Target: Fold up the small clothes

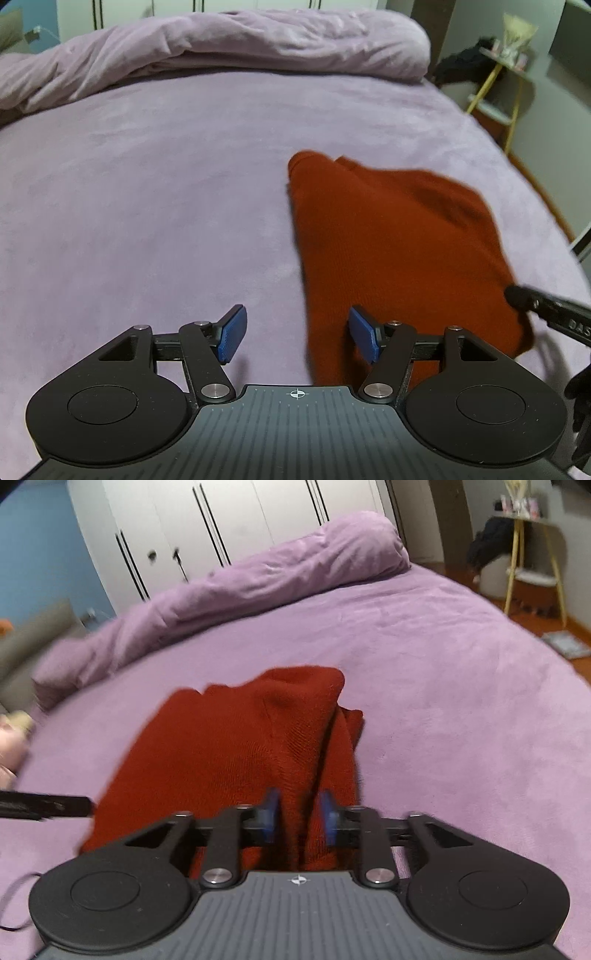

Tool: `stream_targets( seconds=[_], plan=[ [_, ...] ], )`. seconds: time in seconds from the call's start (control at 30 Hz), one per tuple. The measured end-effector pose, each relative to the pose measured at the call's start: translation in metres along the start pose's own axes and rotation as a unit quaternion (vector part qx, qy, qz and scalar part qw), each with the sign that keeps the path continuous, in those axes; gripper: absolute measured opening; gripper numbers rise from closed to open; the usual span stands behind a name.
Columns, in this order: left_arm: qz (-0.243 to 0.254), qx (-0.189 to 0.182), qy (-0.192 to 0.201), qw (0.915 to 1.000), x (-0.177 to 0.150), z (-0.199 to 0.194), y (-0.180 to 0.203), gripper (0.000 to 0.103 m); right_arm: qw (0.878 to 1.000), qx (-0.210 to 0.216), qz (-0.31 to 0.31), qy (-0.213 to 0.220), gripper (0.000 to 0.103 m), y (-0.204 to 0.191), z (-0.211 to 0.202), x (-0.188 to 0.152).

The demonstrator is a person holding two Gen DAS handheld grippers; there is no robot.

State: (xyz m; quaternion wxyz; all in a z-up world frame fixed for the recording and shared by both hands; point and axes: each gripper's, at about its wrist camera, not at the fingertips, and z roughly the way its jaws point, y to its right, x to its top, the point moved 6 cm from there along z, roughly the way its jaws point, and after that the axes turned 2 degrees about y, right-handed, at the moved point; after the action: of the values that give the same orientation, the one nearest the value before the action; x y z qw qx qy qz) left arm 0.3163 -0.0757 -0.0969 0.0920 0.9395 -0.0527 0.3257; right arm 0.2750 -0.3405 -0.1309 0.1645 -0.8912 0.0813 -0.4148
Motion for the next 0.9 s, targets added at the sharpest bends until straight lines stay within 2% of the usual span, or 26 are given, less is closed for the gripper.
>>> stream_targets(
  seconds=[0.07, 0.17, 0.23, 0.4, 0.53, 0.67, 0.73, 0.83, 0.9],
  plan=[
    [-0.029, -0.056, 0.004, 0.998, 0.003, 0.0, -0.006, 0.067, 0.999, 0.027, 0.043, 0.001, 0.043, 0.014, -0.005, 0.003],
    [-0.094, -0.147, -0.006, 0.9846, 0.006, 0.009, -0.016, 0.067, 0.991, 0.059, 0.119, -0.007, 0.05, 0.035, 0.0, 0.005],
    [-0.119, -0.17, -0.016, 0.978, 0.007, 0.02, -0.021, 0.066, 0.982, 0.091, 0.161, -0.022, 0.054, 0.046, 0.01, 0.008],
    [-0.143, -0.201, -0.047, 0.9681, 0.009, 0.055, -0.017, 0.065, 0.962, 0.138, 0.227, -0.061, 0.066, 0.054, 0.046, 0.01],
    [-0.166, -0.206, -0.042, 0.9634, 0.012, 0.076, -0.024, 0.066, 0.956, 0.146, 0.245, -0.072, 0.066, 0.053, 0.07, 0.009],
    [-0.2, -0.221, -0.046, 0.9534, 0.015, 0.097, -0.032, 0.069, 0.951, 0.166, 0.247, -0.083, 0.065, 0.047, 0.086, 0.011],
    [-0.208, -0.227, -0.049, 0.9501, 0.015, 0.107, -0.031, 0.069, 0.951, 0.171, 0.24, -0.088, 0.063, 0.042, 0.091, 0.012],
    [-0.217, -0.234, -0.047, 0.9466, 0.016, 0.114, -0.03, 0.064, 0.948, 0.175, 0.247, -0.092, 0.046, 0.041, 0.102, 0.012],
    [-0.212, -0.233, -0.039, 0.9482, 0.016, 0.112, -0.029, 0.059, 0.946, 0.179, 0.255, -0.089, 0.037, 0.04, 0.104, 0.01]
  ],
)
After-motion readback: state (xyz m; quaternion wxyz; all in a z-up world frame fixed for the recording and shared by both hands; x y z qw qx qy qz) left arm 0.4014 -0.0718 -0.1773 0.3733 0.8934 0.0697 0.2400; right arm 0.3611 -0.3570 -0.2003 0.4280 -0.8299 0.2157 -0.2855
